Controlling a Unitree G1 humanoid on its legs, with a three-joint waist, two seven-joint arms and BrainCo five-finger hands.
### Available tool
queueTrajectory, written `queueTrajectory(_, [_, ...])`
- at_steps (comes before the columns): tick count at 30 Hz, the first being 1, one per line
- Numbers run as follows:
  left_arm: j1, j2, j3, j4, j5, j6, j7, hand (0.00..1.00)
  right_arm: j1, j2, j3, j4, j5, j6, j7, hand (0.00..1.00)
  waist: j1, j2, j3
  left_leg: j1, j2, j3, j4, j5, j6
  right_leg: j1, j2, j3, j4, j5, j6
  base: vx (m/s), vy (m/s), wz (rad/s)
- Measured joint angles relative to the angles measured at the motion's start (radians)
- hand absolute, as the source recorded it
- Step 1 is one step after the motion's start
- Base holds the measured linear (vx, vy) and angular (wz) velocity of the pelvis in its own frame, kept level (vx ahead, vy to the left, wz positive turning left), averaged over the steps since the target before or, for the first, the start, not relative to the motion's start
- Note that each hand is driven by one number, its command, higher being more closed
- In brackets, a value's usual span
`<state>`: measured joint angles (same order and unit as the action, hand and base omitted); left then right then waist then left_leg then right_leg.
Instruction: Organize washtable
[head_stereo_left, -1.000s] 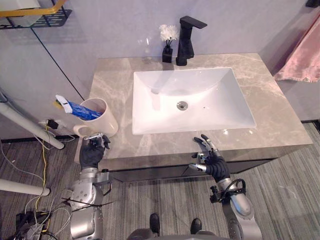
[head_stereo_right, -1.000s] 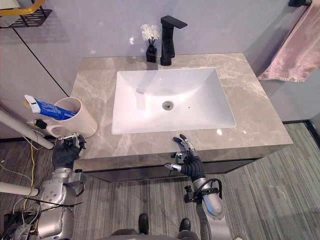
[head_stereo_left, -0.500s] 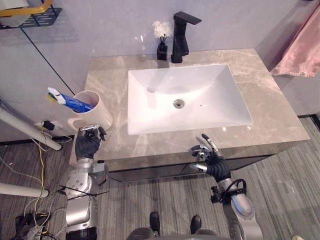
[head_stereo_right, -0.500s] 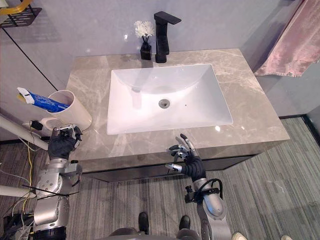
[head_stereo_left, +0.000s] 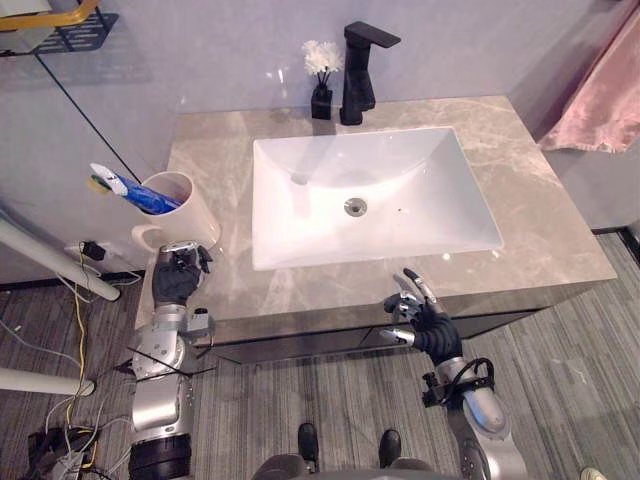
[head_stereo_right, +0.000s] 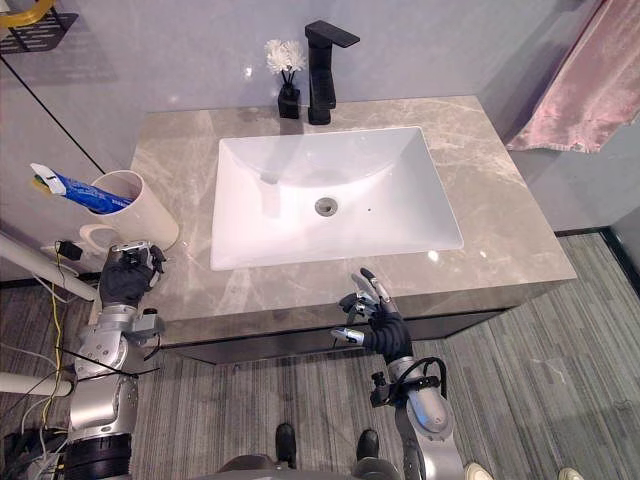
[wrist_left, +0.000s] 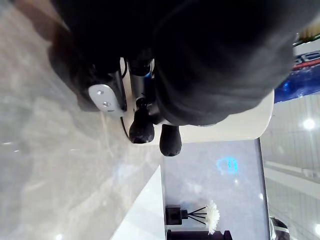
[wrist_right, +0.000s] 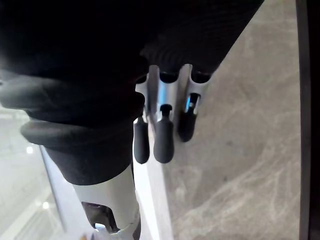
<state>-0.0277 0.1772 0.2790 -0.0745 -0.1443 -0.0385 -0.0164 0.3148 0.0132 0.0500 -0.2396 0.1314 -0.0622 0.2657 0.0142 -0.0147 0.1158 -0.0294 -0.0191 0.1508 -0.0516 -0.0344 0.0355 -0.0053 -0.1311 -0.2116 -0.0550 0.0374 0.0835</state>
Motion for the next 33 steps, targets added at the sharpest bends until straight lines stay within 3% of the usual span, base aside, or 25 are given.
queueTrajectory(14, [-0.024,0.013,-0.017,0.005,-0.017,0.007,-0.004,1.00,0.006,-0.002,0.000,0.000,0.016,0.003,-0.002,0.00,-0.001,0.000,0.000,0.009,-0.001,-0.006,0.002,0.000,0.000,0.011,-0.001,-0.006,0.000,0.000,0.000,0.00,0.000,0.01])
queueTrajectory(33, [0.105,-0.025,-0.031,-0.092,-0.062,-0.004,-0.001,1.00,-0.004,-0.023,-0.004,0.019,0.015,0.011,-0.005,0.00,-0.001,0.008,-0.007,0.009,-0.019,-0.058,0.019,0.010,0.004,0.038,-0.015,-0.059,0.000,-0.008,-0.001,-0.04,-0.005,0.08])
